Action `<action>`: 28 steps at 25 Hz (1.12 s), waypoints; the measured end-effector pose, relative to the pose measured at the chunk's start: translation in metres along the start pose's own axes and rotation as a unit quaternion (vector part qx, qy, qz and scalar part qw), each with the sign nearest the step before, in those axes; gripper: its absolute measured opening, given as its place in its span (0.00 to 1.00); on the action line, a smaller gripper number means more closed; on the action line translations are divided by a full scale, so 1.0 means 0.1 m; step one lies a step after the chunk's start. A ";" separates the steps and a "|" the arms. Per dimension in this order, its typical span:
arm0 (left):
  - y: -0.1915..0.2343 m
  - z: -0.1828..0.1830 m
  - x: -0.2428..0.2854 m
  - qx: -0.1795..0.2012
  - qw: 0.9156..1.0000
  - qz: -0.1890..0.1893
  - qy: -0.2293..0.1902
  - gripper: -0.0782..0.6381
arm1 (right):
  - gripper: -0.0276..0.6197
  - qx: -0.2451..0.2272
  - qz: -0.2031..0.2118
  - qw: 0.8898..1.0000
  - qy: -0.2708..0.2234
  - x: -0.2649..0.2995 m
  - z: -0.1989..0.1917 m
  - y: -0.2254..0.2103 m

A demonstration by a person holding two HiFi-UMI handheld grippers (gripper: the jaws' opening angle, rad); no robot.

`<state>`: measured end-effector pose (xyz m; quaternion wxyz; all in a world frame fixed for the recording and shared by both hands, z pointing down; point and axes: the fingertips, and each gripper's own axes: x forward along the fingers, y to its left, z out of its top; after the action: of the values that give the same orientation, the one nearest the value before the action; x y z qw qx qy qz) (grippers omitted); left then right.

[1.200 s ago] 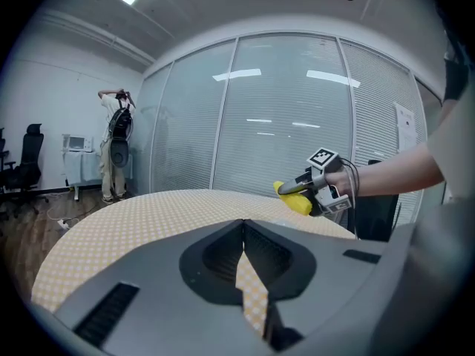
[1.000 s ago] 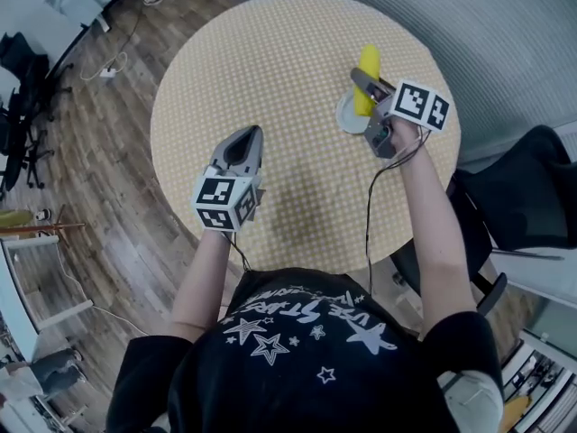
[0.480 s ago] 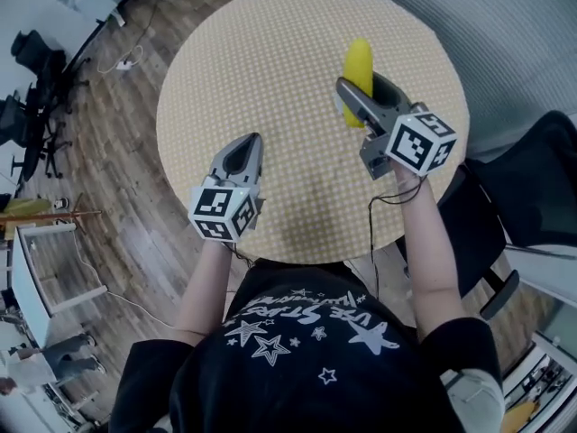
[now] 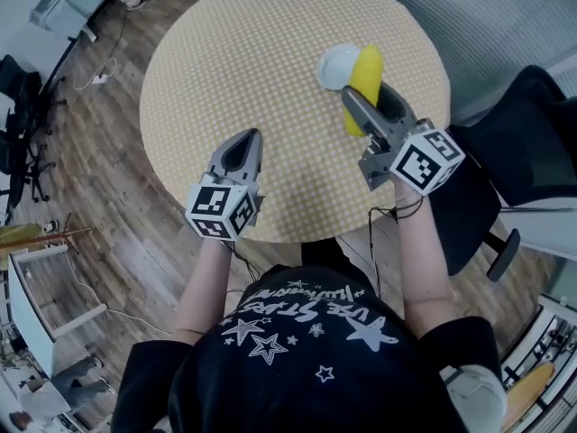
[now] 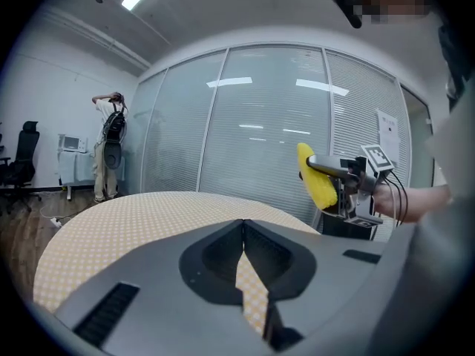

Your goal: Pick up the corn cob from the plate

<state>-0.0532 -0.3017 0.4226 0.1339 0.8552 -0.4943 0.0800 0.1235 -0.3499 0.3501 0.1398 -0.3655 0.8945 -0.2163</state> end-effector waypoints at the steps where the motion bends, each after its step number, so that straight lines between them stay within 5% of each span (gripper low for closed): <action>1: 0.01 0.00 -0.09 0.000 1.000 0.000 -0.003 0.12 | 0.44 0.003 -0.003 1.000 -0.006 -0.05 -0.02 0.08; 17: -0.39 -0.03 -1.67 0.006 0.998 -0.034 -0.053 0.12 | 0.44 -0.008 -0.012 0.996 -0.083 -1.10 -0.26 1.60; 28: -0.74 -0.15 -2.41 0.019 0.995 -0.069 -0.074 0.12 | 0.44 -0.017 -0.041 0.991 -0.124 -1.89 -0.45 2.24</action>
<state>-0.1091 -0.0633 0.3604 0.0864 0.8932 -0.4409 0.0165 0.1038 -0.0590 0.2967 0.2345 -0.4285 0.8579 -0.1593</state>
